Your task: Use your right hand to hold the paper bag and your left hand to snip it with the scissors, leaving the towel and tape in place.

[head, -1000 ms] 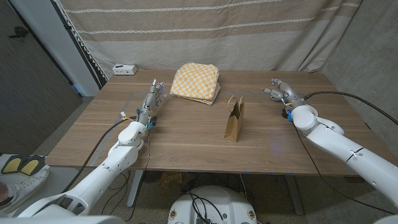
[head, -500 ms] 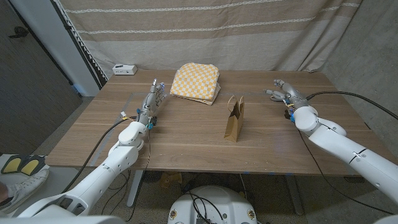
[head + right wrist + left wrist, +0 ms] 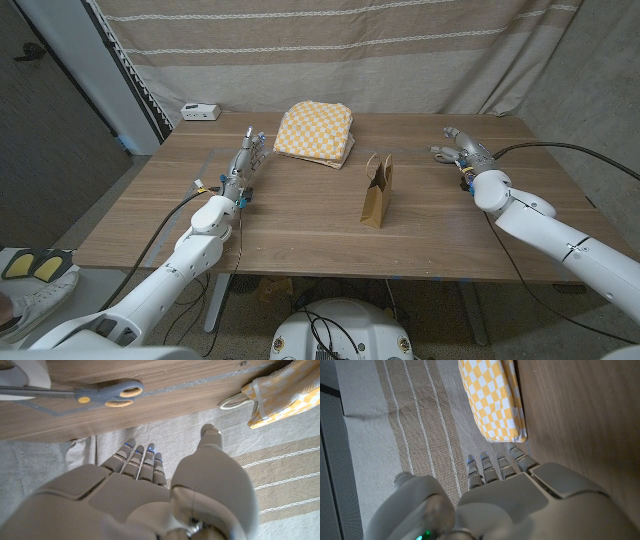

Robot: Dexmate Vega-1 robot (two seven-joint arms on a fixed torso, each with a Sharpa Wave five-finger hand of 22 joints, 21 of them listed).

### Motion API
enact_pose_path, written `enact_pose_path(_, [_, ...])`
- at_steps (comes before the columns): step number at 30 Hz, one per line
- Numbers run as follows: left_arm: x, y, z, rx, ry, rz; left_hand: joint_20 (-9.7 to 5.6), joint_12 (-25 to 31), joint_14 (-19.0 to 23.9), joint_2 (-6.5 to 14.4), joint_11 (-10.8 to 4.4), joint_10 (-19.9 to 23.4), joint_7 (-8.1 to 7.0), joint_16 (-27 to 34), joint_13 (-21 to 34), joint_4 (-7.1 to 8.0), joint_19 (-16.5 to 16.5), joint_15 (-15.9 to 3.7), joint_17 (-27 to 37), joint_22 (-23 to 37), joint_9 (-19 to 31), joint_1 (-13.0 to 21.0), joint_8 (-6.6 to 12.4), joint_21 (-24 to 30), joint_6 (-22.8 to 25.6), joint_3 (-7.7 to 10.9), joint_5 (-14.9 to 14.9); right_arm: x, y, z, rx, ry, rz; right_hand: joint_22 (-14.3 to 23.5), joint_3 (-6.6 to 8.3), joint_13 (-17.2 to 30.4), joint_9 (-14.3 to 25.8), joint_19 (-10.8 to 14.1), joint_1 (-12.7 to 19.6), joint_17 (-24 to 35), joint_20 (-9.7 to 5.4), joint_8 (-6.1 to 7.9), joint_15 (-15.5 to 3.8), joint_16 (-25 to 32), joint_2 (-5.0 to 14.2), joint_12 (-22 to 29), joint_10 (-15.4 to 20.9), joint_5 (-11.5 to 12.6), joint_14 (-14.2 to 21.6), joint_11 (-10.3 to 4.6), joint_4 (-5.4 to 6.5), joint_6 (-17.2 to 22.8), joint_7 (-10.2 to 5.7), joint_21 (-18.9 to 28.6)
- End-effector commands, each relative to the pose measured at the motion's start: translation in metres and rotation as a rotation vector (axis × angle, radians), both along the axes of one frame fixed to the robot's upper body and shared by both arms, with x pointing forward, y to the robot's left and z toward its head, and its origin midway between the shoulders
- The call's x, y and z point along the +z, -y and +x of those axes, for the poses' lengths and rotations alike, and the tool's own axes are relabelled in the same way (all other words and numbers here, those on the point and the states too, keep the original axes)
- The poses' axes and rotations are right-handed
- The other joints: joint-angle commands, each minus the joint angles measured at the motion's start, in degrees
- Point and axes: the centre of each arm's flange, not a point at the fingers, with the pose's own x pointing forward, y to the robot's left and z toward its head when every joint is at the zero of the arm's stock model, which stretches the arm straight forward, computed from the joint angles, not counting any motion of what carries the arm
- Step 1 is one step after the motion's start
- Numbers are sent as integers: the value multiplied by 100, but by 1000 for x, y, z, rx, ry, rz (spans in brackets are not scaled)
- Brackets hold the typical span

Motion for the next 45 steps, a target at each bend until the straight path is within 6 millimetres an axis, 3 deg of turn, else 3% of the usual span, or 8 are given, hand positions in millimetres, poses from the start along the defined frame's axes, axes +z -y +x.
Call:
enact_pose_path(1, [-1, 1, 1, -5, 0, 0, -519, 27, -35, 21, 16, 49, 0, 31, 4, 29, -19, -651, 12, 18, 29, 29, 9, 49, 61, -25, -3, 1, 1, -1, -68, -9, -63, 29, 40, 14, 21, 83, 148, 3, -31, 38, -324, 47, 23, -4, 91, 60, 73, -2, -49, 93, 10, 6])
enact_pose_path(10, [1, 1, -2, -10, 14, 3, -519, 30, -25, 24, 13, 61, -6, 35, 4, 32, -20, -651, 12, 18, 27, 27, 11, 50, 86, -26, -5, -2, 5, -2, -102, -28, -78, 30, 99, 12, 20, 118, 338, -1, -20, 71, -313, 33, 47, 5, 175, 83, 116, -25, -82, 224, -20, -9])
enact_pose_path(14, [2, 0, -5, -12, 22, 3, -519, 29, -23, 25, 13, 60, -3, 36, 3, 33, -20, -651, 12, 17, 27, 26, 12, 50, 97, -27, -6, -3, 5, -2, -112, -31, -72, 32, 152, 11, 20, 136, 515, 1, -16, 130, -391, 11, 70, -29, 161, 96, 127, -135, -80, 470, -227, -35])
enact_pose_path(23, [3, -2, -9, -10, 30, 11, -527, 49, -17, 33, 14, 121, -9, 37, 3, 36, -21, -652, 12, 17, 25, 27, 8, 51, 113, -25, -8, -3, 7, -2, -160, -54, -130, 33, 205, 10, 17, 200, 694, 2, -63, 146, -464, 19, 94, -13, 281, 94, 209, -203, -70, 636, -271, -42])
enact_pose_path(29, [2, -4, -11, -7, 27, 17, -530, 56, -18, 39, 0, 145, -22, 36, 3, 38, -21, -664, 11, 17, 25, 28, 9, 51, 133, -24, -9, -3, 12, -2, -181, -65, -150, 33, 202, 8, 17, 227, 729, 2, -75, 117, -439, 13, 74, -30, 274, 87, 219, -127, -57, 615, -241, -44])
enact_pose_path(38, [2, -5, -15, -8, 18, 50, -540, 52, -17, 44, 4, 144, -10, 36, 3, 40, -20, -672, 11, 17, 24, 28, 6, 52, 143, -23, -12, -3, 17, -4, -230, -87, -185, 34, 191, 7, 17, 272, 755, 5, -91, 114, -475, 35, 56, -20, 353, 78, 304, -137, -26, 681, -239, -45])
enact_pose_path(39, [1, -5, -16, -8, 15, 62, -540, 51, -18, 45, 6, 143, -12, 35, 3, 40, -21, -675, 11, 17, 24, 28, 4, 52, 142, -23, -12, -3, 17, -4, -233, -85, -178, 35, 185, 7, 16, 293, 777, 9, -87, 130, -504, 27, 52, -7, 428, 70, 326, -271, 0, 788, -279, -52])
enact_pose_path(45, [-1, -6, -20, -2, 36, 18, -573, 71, 17, 49, -11, 204, -39, 46, 3, 40, 5, -727, 10, 16, 23, 33, 10, 61, 181, -22, -13, -3, 15, -2, -271, -122, -220, 38, 191, 6, 15, 389, 826, 10, -135, 145, -590, 30, 59, 15, 539, 60, 375, -294, 10, 913, -361, -31])
